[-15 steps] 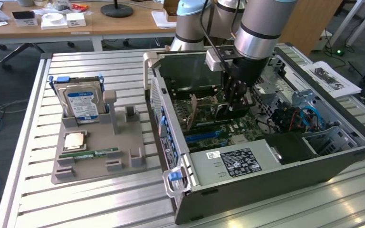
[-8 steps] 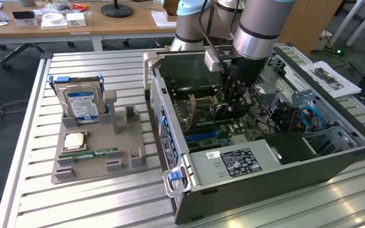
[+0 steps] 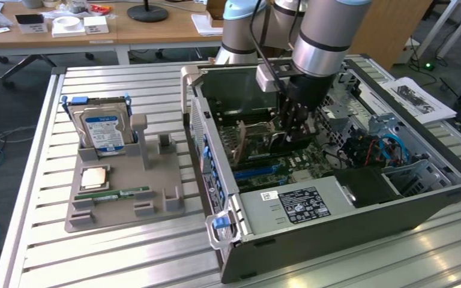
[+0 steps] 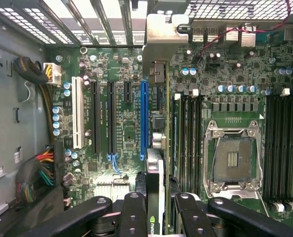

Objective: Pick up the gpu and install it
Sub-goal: 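Insert the gpu into the slot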

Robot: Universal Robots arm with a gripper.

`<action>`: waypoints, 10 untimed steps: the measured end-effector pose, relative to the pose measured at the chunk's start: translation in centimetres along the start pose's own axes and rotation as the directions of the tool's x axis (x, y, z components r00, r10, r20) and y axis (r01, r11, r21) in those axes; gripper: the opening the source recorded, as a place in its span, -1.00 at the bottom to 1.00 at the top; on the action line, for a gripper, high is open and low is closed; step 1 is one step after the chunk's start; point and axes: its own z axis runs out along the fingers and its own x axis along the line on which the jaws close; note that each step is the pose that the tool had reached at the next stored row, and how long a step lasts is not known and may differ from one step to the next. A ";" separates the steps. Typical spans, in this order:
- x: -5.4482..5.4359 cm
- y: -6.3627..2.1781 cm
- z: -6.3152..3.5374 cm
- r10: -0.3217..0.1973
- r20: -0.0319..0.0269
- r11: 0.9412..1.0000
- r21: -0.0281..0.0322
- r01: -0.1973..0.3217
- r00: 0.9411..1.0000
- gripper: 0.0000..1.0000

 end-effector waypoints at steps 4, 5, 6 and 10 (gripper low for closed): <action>0.1 0.09 0.12 0.000 0.000 1.000 0.001 0.000 1.000 -0.47; 0.2 0.11 0.14 0.000 0.000 1.000 0.001 0.000 1.000 -0.47; 0.3 0.12 0.15 0.000 0.000 1.000 0.001 0.000 1.000 -0.47; 0.7 0.21 0.19 0.000 0.000 1.000 0.001 0.000 1.000 -0.47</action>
